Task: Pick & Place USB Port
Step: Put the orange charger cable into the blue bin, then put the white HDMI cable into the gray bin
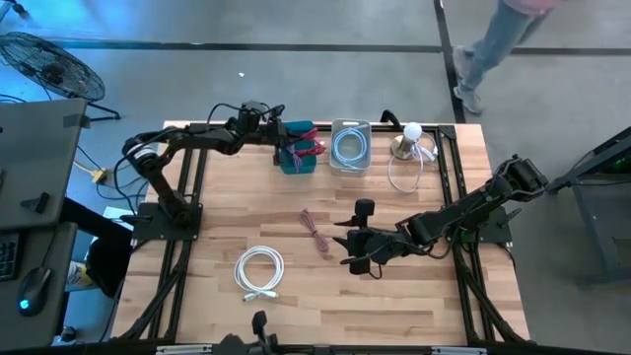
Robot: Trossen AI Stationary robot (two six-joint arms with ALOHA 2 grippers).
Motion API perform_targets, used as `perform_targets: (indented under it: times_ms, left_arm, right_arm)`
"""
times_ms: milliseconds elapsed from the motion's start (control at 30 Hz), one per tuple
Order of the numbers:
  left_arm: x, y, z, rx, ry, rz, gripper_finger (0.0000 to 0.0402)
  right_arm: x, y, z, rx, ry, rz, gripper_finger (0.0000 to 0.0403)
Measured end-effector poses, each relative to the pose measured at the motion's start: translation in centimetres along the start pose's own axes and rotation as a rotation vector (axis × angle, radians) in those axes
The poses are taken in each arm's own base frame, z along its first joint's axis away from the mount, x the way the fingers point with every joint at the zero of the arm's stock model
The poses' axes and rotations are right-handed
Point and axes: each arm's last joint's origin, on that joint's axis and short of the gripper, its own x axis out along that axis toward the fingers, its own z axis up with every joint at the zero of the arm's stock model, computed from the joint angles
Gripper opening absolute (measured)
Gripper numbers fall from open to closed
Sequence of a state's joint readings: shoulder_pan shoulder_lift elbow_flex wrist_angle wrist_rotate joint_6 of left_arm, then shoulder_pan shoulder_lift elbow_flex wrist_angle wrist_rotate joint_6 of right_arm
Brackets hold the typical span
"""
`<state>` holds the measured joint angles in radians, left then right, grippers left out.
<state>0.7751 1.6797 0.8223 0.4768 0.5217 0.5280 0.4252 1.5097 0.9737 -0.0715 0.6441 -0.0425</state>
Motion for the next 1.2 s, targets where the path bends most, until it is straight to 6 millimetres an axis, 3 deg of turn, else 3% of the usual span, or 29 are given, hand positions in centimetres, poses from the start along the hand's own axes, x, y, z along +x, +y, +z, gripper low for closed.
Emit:
perform_targets:
  times_ms: [200,600,867,1200]
  left_arm:
    - [0.3,0.0,-0.8,-0.052,0.017,-0.008,0.0055]
    - [0.4,-0.4,-0.8,-0.066,-0.006,-0.086,0.009]
    - [-0.1,-3.4,0.3,-0.062,0.024,-0.344,0.0097]
    - [-3.5,-7.6,4.7,-0.004,0.1,-0.502,0.0097]
  right_arm:
    - [0.0,0.0,0.0,-0.001,0.0,0.0,0.0169]
    - [0.0,0.0,0.0,0.0,0.0,0.001,0.0165]
    - [0.0,0.0,-0.4,-0.007,0.033,0.005,0.0165]
    - [0.0,0.0,-0.4,-0.008,0.035,0.002,0.0165]
